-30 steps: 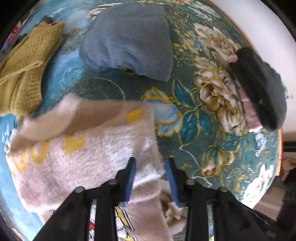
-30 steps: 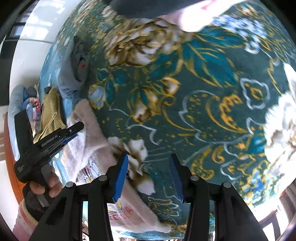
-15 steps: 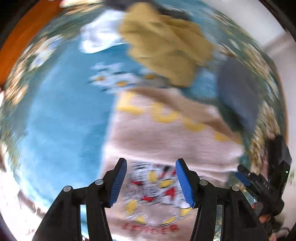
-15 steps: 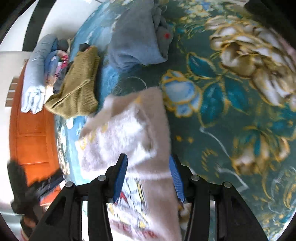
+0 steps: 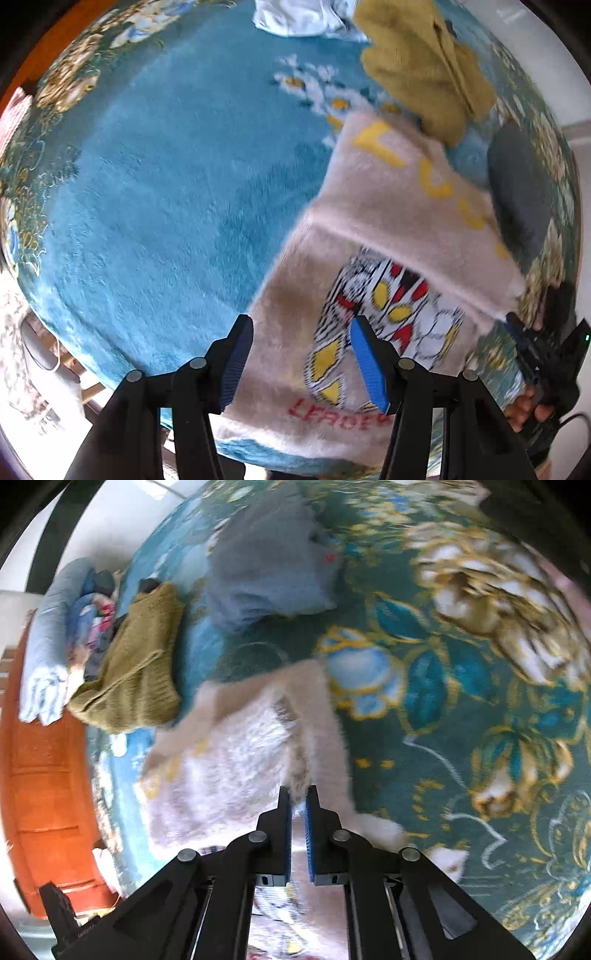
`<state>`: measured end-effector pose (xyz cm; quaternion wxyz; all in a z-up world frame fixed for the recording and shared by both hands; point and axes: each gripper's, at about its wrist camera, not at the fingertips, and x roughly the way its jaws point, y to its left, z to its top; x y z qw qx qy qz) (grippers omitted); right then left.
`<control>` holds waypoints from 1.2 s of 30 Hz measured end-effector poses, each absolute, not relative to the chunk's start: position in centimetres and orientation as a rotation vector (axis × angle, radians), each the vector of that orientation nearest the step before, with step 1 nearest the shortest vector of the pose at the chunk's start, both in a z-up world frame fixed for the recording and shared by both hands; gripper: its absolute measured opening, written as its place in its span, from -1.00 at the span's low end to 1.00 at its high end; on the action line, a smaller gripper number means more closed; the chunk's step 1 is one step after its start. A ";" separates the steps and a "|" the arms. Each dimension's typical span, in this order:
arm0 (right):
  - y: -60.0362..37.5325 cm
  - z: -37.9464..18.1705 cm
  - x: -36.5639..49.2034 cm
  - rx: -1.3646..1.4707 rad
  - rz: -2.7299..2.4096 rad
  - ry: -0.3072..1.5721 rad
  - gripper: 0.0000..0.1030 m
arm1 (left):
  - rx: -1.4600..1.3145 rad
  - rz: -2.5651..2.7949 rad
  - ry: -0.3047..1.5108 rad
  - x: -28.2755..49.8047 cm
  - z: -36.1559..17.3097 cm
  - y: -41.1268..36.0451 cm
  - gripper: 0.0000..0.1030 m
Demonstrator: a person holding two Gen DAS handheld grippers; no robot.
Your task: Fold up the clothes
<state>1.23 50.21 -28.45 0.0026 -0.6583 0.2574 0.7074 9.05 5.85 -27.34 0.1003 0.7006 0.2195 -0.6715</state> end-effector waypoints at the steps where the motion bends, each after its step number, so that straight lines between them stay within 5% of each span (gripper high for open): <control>1: 50.6 -28.8 1.6 -2.067 2.190 0.825 -0.89 | 2.089 -1.988 0.641 9.5 -27.7 5.8 0.15; 8: 52.5 -29.2 4.0 -2.006 2.134 1.046 -0.80 | 2.221 -2.026 0.563 12.2 -31.5 5.3 0.20; 12: 52.9 -29.3 7.9 -2.053 2.104 1.035 -0.26 | 2.299 -2.051 0.577 13.7 -33.4 4.9 0.24; 20: 53.8 -33.0 20.0 -2.202 1.883 1.124 -0.25 | 2.437 -2.025 0.650 17.2 -37.9 4.6 0.28; 28: 50.9 -34.0 23.4 -2.240 1.849 1.167 -0.25 | 2.496 -2.028 0.711 19.2 -38.0 5.1 0.28; 31: 50.9 -33.9 24.4 -2.224 1.816 1.191 -0.29 | 2.528 -2.019 0.733 19.9 -38.0 5.3 -0.13; 32: 51.0 -33.7 24.9 -2.217 1.807 1.189 -0.39 | 2.532 -2.019 0.727 20.2 -37.9 5.3 -0.27; 33: 51.2 -33.4 25.3 -2.212 1.803 1.177 -0.73 | 2.531 -2.022 0.710 20.3 -37.7 5.2 -0.59; 34: 51.4 -33.0 25.6 -2.204 1.807 1.166 -0.76 | 2.529 -2.028 0.690 20.5 -37.4 5.2 -0.75; 36: 51.6 -32.0 25.8 -2.185 1.823 1.175 -0.79 | 2.520 -2.050 0.683 20.6 -36.5 5.0 -0.76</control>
